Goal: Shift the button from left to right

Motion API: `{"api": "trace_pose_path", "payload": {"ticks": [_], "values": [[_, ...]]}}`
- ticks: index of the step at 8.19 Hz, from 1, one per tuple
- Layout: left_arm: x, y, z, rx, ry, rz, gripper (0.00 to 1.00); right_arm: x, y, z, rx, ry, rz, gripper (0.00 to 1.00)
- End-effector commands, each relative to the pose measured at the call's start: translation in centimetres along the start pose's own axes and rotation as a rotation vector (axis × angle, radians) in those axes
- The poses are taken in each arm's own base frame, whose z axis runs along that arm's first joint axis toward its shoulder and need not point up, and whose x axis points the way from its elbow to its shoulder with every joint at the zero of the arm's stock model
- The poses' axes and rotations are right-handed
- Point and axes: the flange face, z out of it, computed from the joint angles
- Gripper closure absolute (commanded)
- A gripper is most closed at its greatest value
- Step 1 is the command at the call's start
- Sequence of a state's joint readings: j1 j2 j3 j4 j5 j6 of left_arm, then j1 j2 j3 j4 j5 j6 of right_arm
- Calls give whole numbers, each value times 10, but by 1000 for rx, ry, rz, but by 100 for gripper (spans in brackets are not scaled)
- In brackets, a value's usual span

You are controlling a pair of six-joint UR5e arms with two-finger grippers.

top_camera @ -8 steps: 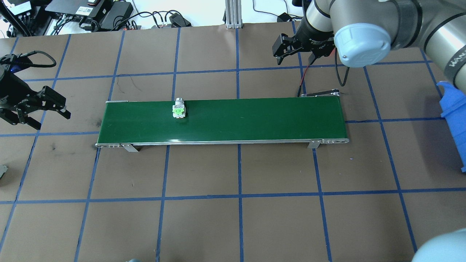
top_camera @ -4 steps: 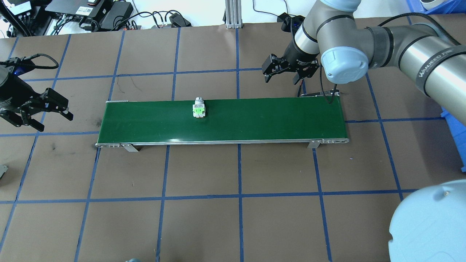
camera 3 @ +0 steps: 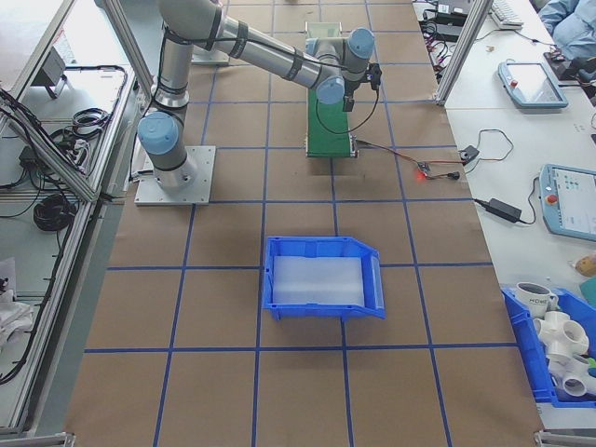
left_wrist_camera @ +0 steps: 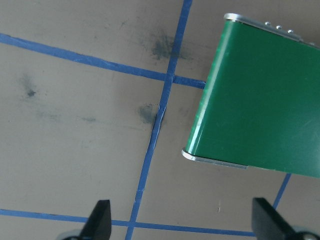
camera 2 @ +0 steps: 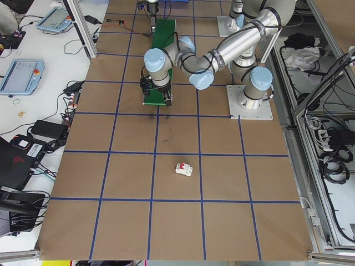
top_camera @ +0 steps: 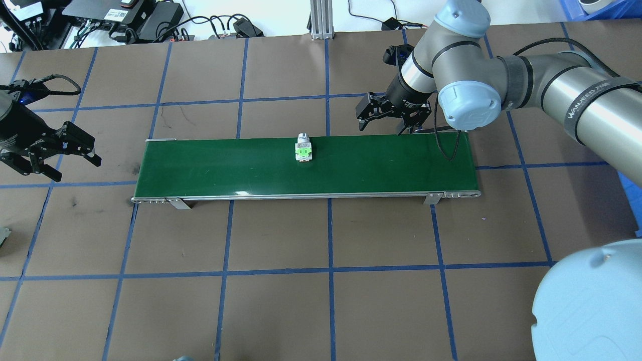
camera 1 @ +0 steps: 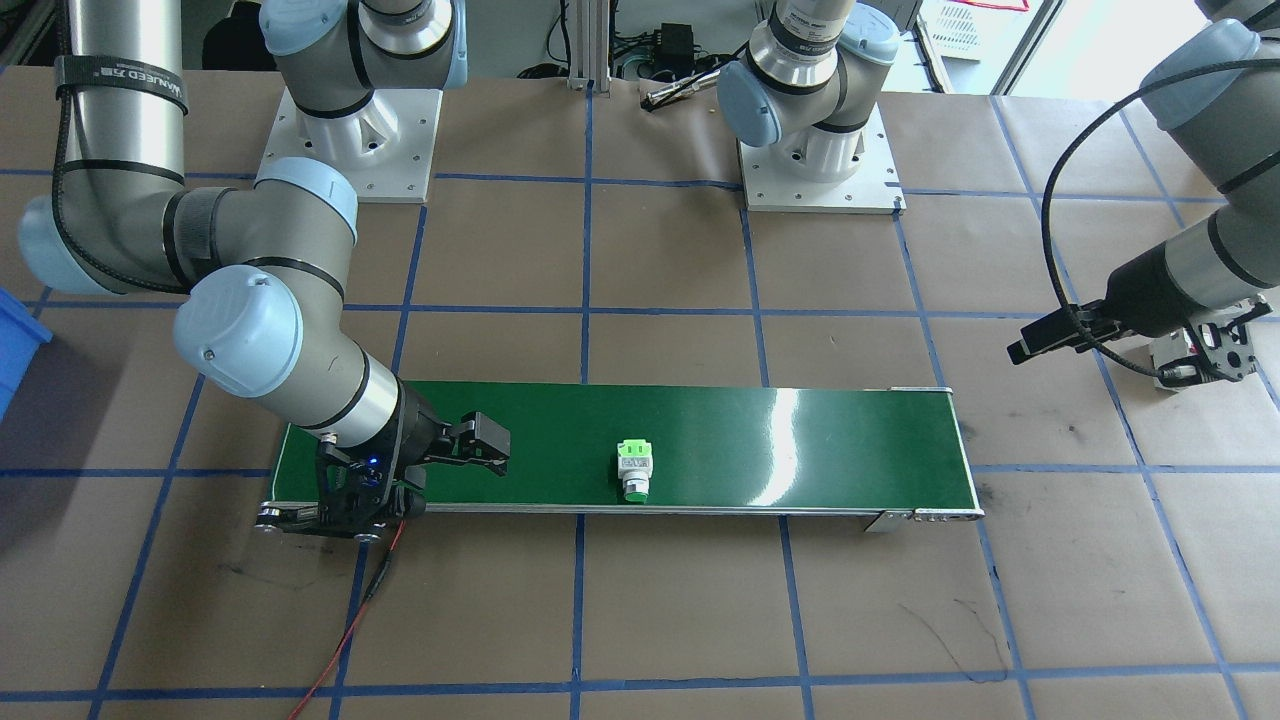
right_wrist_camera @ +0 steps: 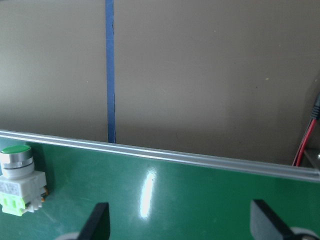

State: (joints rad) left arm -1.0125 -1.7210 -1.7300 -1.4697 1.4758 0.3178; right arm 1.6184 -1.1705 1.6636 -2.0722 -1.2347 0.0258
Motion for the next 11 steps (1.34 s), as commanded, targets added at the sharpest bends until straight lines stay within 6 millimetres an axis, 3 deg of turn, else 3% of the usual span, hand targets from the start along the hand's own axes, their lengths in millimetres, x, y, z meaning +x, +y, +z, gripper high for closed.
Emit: {"api": "trace_pose_path", "payload": {"ticks": [1, 9, 10, 11], "values": [[0, 0, 3, -6, 2, -2, 0, 1, 2, 1, -11, 2, 63, 0], [-1, -4, -1, 23, -7, 10, 0, 11, 4, 29, -68, 15, 90, 0], [-1, -4, -2, 24, -8, 10, 0, 11, 1, 24, -56, 23, 87, 21], [-1, -4, -2, 24, -8, 10, 0, 16, 2, 26, -58, 75, 84, 88]]}}
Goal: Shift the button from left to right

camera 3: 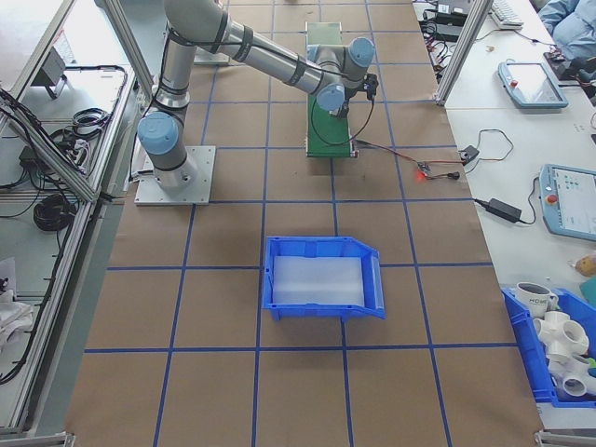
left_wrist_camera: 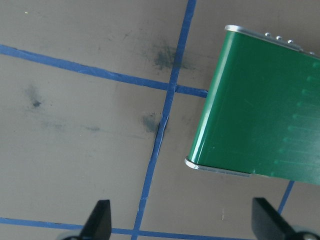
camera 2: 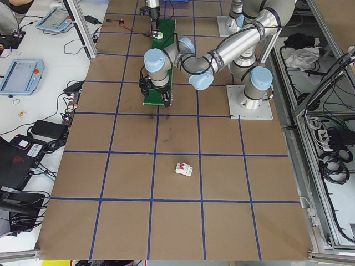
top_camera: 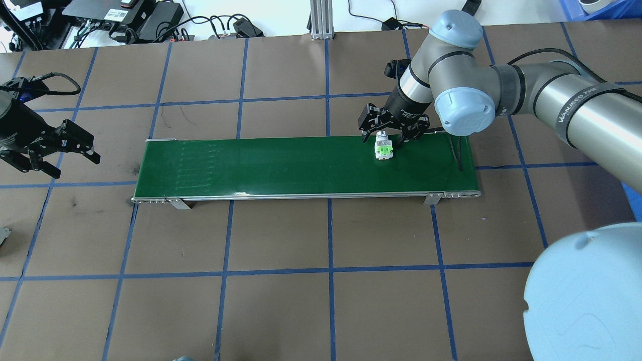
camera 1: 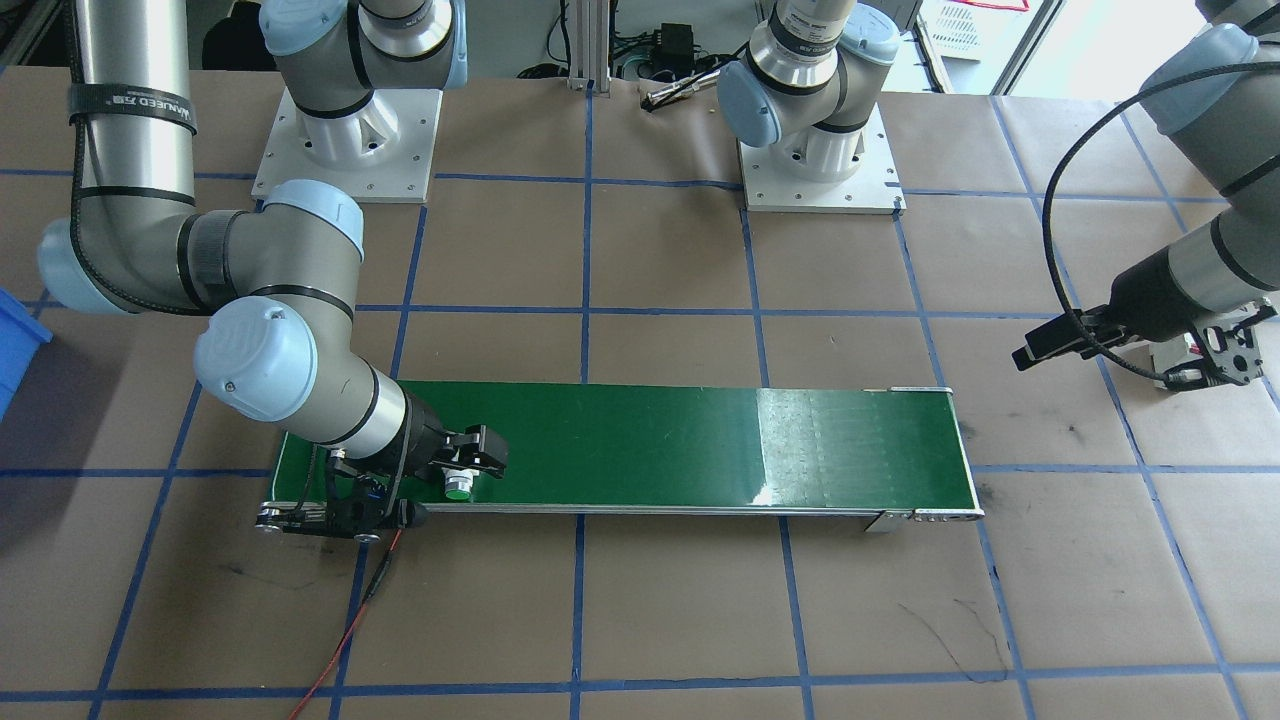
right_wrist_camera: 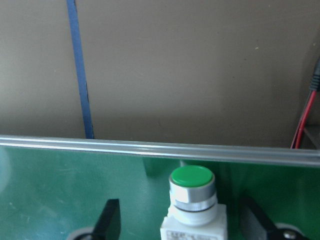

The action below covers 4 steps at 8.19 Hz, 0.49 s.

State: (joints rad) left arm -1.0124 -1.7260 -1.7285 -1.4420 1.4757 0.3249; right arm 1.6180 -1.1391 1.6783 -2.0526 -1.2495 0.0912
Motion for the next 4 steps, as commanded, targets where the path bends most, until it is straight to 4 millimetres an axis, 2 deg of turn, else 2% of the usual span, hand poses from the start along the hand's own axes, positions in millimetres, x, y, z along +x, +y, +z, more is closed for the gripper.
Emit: {"api": "trace_pose_path", "payload": {"ticks": [1, 3, 4], "values": [[0, 0, -1, 1, 0, 0, 0, 14, -1, 0, 8, 135, -5, 100], [0, 0, -1, 1, 0, 0, 0, 19, -1, -11, 33, 207, -7, 100], [0, 0, -1, 1, 0, 0, 0, 14, -1, -28, 65, 220, -18, 100]]}}
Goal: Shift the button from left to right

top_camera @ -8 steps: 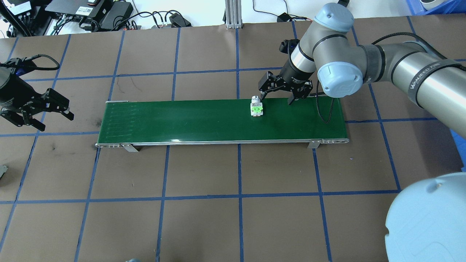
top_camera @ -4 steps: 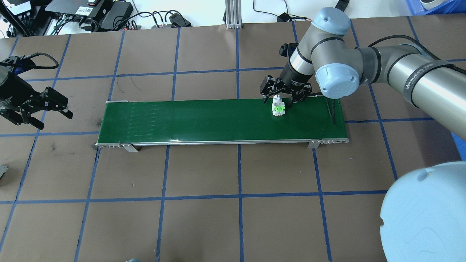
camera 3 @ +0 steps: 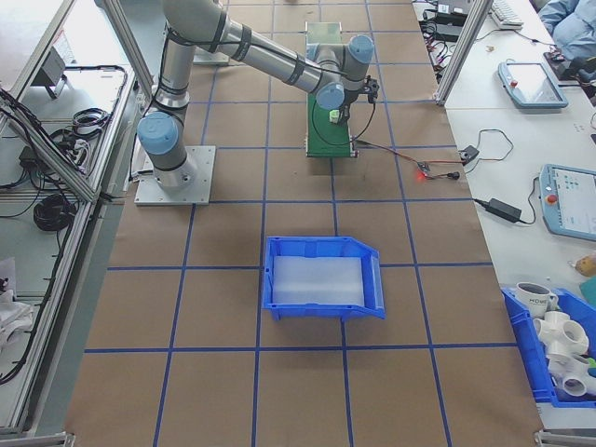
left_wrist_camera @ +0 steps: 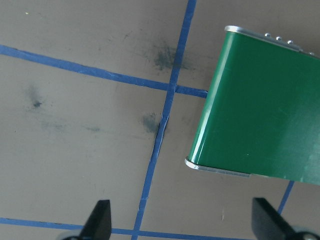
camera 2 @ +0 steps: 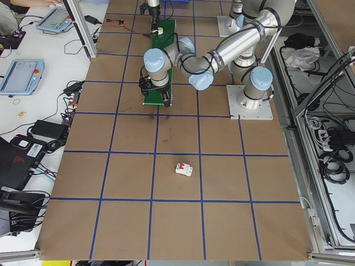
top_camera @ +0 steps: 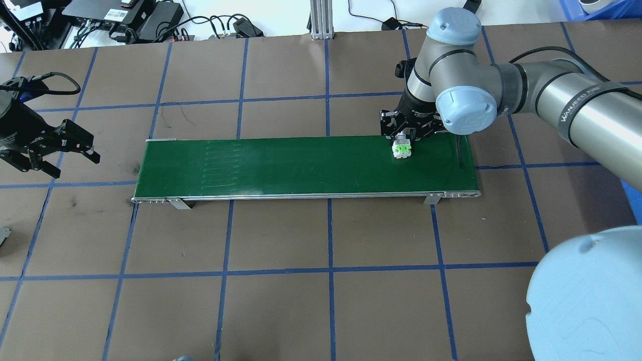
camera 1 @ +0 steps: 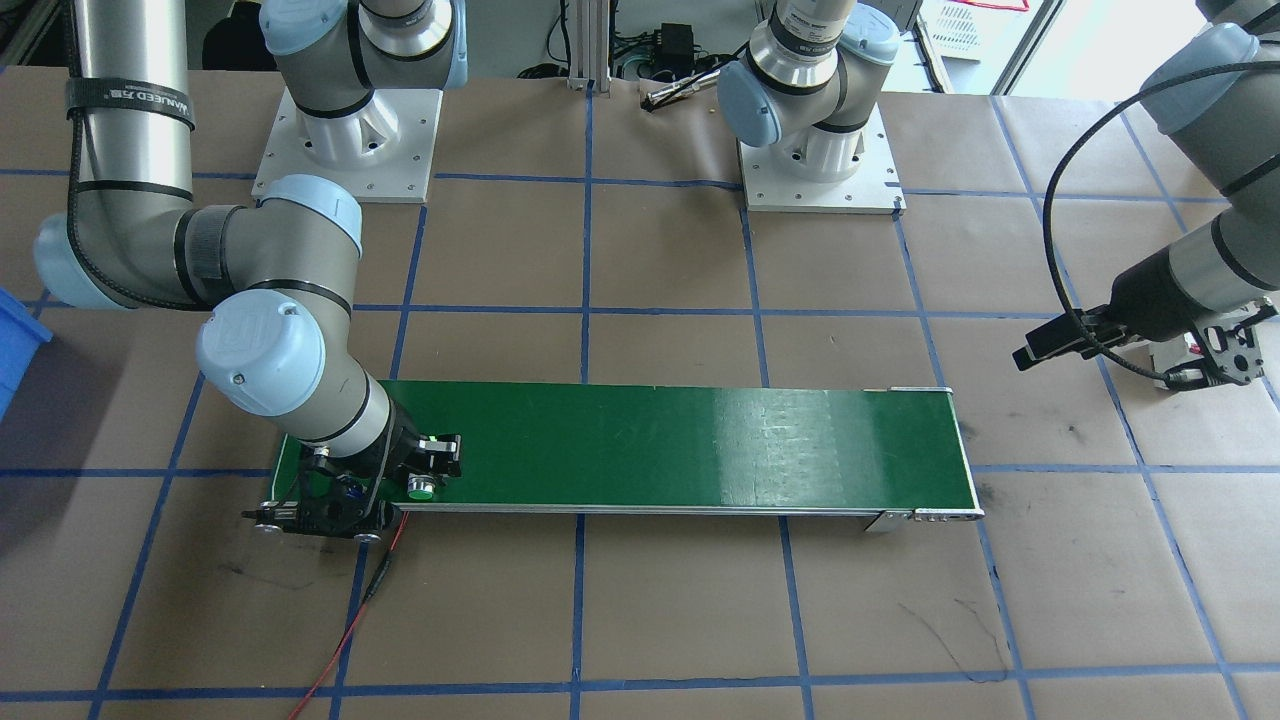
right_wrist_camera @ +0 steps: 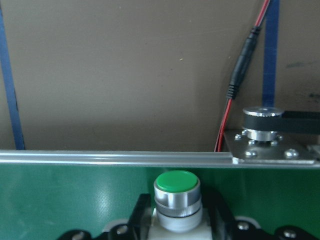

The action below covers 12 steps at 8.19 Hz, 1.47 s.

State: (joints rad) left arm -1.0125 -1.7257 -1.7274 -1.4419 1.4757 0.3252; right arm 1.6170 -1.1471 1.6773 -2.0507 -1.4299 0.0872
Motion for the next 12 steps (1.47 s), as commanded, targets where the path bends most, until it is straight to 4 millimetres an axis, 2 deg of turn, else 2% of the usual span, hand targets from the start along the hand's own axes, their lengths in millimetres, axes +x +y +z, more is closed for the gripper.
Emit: {"api": "trace_pose_path", "payload": {"ticks": [1, 2, 3, 4, 5, 6, 7, 9, 10, 12], "values": [[0, 0, -1, 1, -1, 0, 0, 3, -2, -50, 97, 85, -19, 100], [0, 0, -1, 2, -1, -1, 0, 15, -3, -82, 101, 104, -9, 100], [0, 0, -1, 2, -1, -7, 0, 46, -8, -124, 91, 106, -34, 100], [0, 0, -1, 2, -1, -23, 0, 100, -12, -158, 80, 108, -35, 100], [1, 0, -4, 10, 0, -18, 0, 166, -8, -194, 128, 105, -57, 100], [3, 2, -9, 19, -5, -18, 0, 237, -3, -212, 141, 122, -76, 100], [2, 3, -9, 18, -14, -18, 0, 290, 5, -218, 139, 130, -114, 100], [9, 6, -16, 33, -19, -7, 0, 376, 28, -232, 139, 166, -267, 100], [8, 7, -17, 33, -24, -4, 0, 416, 40, -240, 160, 201, -315, 100], [8, 8, -24, 64, -52, 5, 0, 480, 56, -231, 155, 220, -373, 100]]}}
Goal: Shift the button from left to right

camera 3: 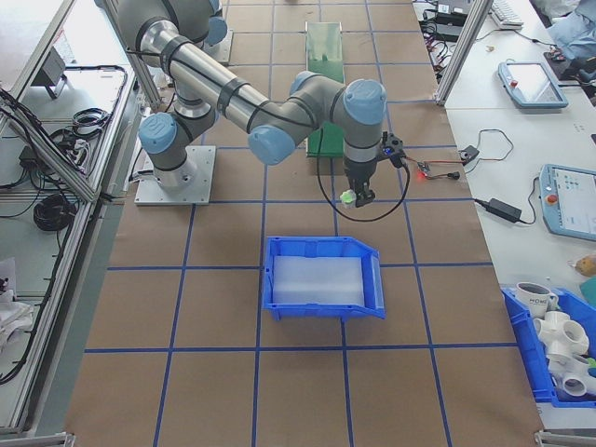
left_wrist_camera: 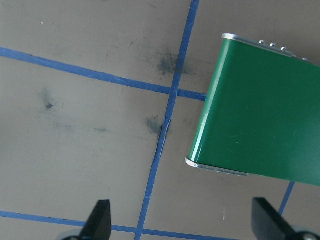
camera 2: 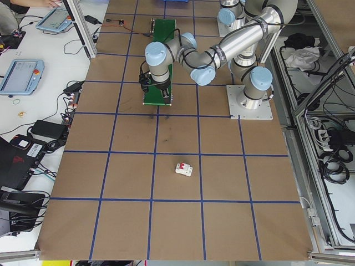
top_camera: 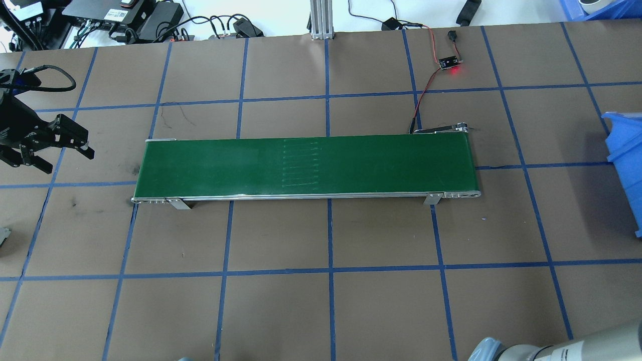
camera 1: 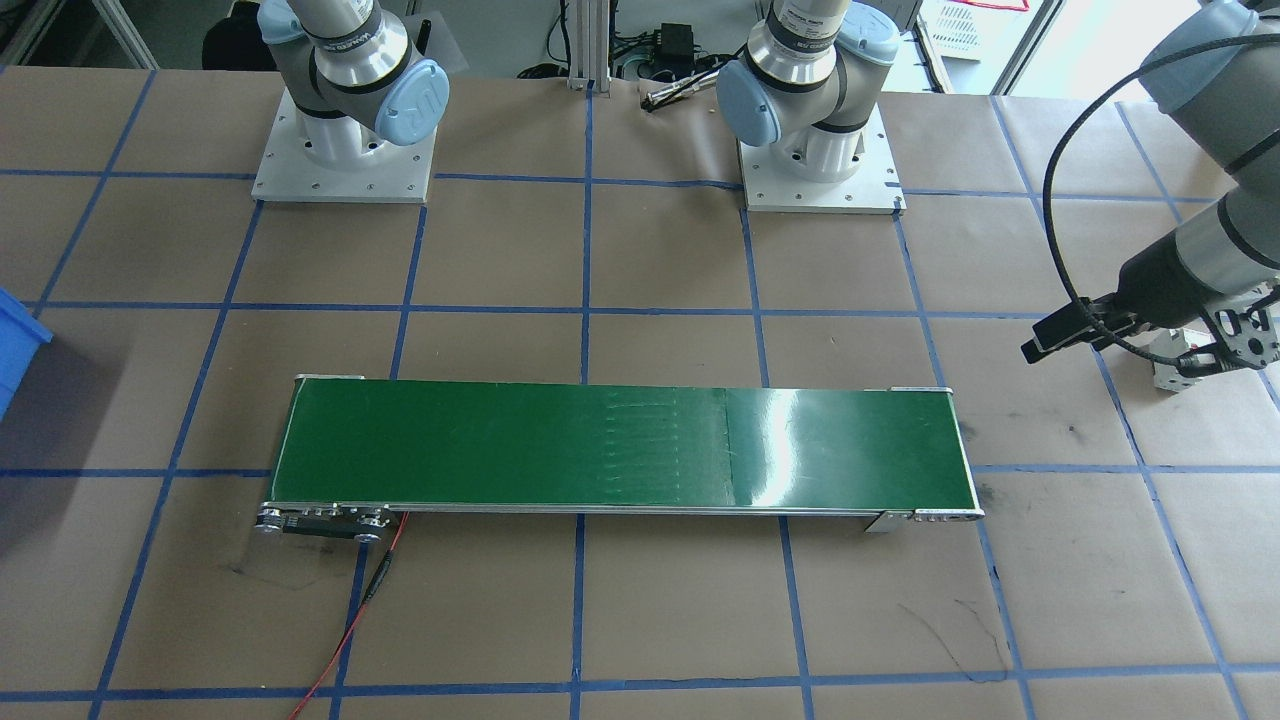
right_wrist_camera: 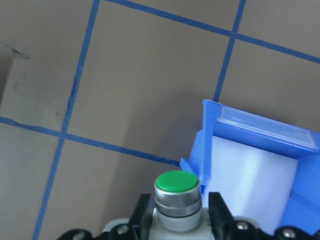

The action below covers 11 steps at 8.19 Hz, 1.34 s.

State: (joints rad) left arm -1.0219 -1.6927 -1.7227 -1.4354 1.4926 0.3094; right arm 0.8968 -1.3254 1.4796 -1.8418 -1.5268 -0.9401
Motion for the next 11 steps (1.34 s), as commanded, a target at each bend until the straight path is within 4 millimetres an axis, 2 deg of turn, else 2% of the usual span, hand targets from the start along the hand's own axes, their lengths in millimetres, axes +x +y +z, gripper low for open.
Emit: {"api": "trace_pose_path", "payload": {"ticks": [1, 2, 3, 4, 5, 6, 7, 8, 9, 10, 11], "values": [[7, 0, -19, 83, -29, 15, 0, 75, 49, 35, 3, 11, -42, 100], [14, 15, -42, 128, -53, 21, 0, 89, 48, 66, 18, -13, -32, 100], [17, 18, -46, 141, -49, 25, 0, 100, 50, 83, 23, -7, -2, 100], [18, 19, -48, 145, -51, 27, 0, 109, 63, 100, 8, -30, 36, 100], [22, 20, -49, 149, -42, 33, 0, 111, 64, 107, 7, -28, 41, 100], [44, 20, -46, 141, -55, 77, 0, 110, 65, 117, -3, -41, 55, 91], [75, 23, -44, 138, -77, 137, 0, 112, 68, 125, -10, -44, 55, 75], [97, 26, -45, 148, -110, 183, 0, 116, 75, 129, -21, -47, 69, 53], [114, 32, -47, 151, -126, 216, 0, 117, 83, 135, -24, -60, 84, 21], [127, 35, -47, 152, -121, 241, 0, 115, 84, 138, -28, -66, 91, 3], [142, 45, -50, 153, -128, 270, 0, 115, 85, 132, -31, -55, 99, 0]]}}
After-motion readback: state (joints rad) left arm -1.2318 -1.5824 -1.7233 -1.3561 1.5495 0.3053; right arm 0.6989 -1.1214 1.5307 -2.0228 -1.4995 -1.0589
